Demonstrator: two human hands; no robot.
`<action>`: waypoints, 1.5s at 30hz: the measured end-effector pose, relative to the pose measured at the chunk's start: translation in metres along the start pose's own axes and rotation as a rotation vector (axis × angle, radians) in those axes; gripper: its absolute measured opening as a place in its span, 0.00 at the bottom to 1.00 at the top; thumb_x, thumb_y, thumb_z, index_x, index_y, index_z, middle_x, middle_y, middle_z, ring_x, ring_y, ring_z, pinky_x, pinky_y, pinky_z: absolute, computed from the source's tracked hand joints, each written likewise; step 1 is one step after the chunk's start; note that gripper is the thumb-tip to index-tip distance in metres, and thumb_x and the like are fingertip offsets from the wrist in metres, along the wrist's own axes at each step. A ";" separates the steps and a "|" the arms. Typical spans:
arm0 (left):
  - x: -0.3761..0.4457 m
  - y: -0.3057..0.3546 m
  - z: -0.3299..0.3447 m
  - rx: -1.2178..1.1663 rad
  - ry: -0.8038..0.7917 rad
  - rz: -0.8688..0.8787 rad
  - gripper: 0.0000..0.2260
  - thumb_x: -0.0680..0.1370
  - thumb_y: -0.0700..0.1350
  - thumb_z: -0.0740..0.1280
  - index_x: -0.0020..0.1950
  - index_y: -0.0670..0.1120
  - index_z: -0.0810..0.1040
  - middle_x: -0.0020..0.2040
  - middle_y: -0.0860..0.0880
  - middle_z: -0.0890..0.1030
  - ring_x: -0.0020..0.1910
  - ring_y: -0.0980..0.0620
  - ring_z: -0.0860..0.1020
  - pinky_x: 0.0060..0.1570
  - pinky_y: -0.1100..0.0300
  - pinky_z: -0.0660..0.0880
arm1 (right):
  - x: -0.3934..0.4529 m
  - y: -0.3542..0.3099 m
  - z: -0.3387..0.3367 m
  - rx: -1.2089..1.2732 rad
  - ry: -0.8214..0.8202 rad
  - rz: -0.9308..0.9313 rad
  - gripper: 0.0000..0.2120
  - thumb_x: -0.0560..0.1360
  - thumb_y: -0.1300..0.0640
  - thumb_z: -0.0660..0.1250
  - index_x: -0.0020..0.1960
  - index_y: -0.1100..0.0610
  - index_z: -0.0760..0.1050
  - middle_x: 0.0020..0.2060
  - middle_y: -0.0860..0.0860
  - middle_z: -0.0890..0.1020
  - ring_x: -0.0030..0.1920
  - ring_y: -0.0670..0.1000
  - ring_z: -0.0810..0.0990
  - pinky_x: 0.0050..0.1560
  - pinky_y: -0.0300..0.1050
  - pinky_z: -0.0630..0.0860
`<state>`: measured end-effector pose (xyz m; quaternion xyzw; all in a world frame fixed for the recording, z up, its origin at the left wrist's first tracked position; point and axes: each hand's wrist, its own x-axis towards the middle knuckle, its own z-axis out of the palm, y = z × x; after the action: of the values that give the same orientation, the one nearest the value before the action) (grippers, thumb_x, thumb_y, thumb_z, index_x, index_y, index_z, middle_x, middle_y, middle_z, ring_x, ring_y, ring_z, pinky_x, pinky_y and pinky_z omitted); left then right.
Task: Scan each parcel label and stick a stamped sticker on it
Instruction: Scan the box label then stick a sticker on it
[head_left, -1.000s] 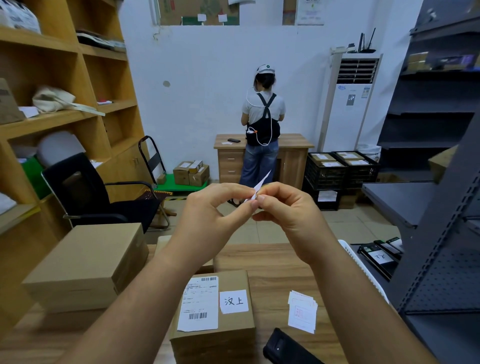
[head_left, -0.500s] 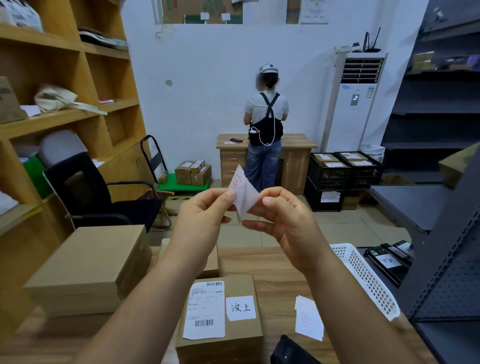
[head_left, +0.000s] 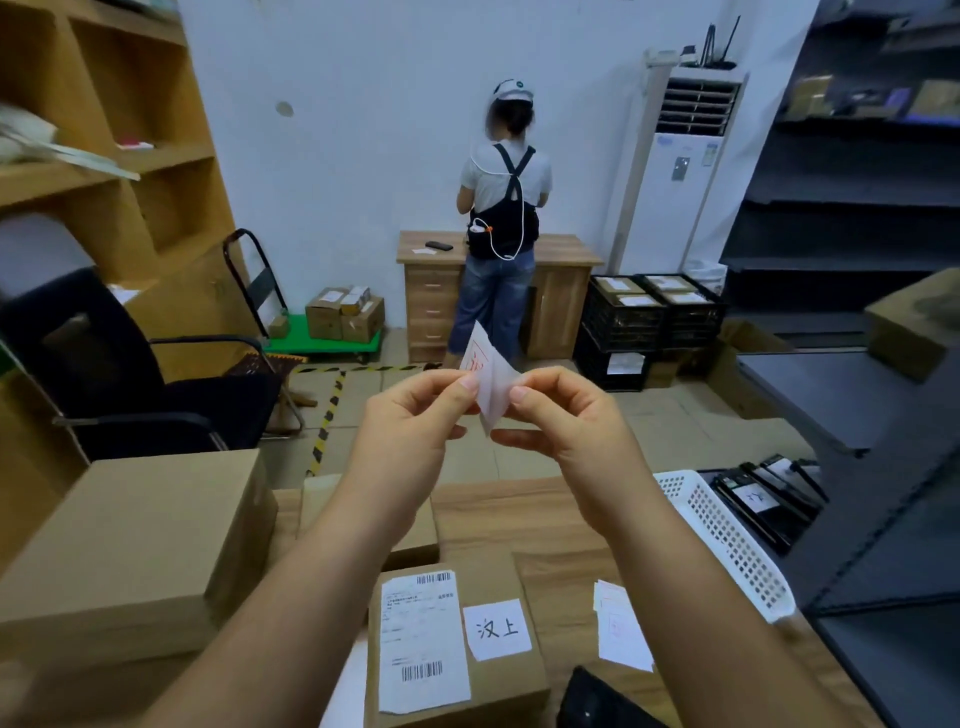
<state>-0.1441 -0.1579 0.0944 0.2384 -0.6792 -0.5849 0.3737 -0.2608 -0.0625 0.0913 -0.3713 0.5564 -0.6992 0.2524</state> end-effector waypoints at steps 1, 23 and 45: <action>0.003 -0.002 0.003 -0.046 -0.013 -0.034 0.07 0.80 0.47 0.65 0.50 0.52 0.84 0.46 0.53 0.85 0.48 0.55 0.82 0.48 0.58 0.78 | 0.001 0.003 -0.006 -0.011 0.022 0.014 0.08 0.79 0.65 0.64 0.42 0.57 0.76 0.42 0.54 0.83 0.45 0.52 0.84 0.46 0.48 0.82; 0.018 -0.167 0.227 -0.137 0.187 -0.626 0.06 0.78 0.37 0.64 0.41 0.41 0.76 0.33 0.48 0.82 0.34 0.49 0.80 0.44 0.51 0.78 | -0.021 0.244 -0.384 -0.481 0.543 0.715 0.04 0.76 0.63 0.65 0.46 0.56 0.77 0.41 0.55 0.82 0.35 0.51 0.81 0.47 0.53 0.80; -0.009 -0.161 0.107 0.023 0.107 -0.621 0.07 0.77 0.47 0.69 0.48 0.48 0.86 0.47 0.50 0.86 0.53 0.52 0.83 0.56 0.53 0.78 | 0.002 0.179 -0.109 -0.289 -0.196 0.292 0.14 0.72 0.58 0.74 0.51 0.41 0.79 0.50 0.42 0.83 0.52 0.40 0.80 0.50 0.39 0.79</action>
<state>-0.2412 -0.1179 -0.0682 0.4693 -0.5596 -0.6501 0.2098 -0.3596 -0.0454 -0.0929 -0.3853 0.6715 -0.5288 0.3478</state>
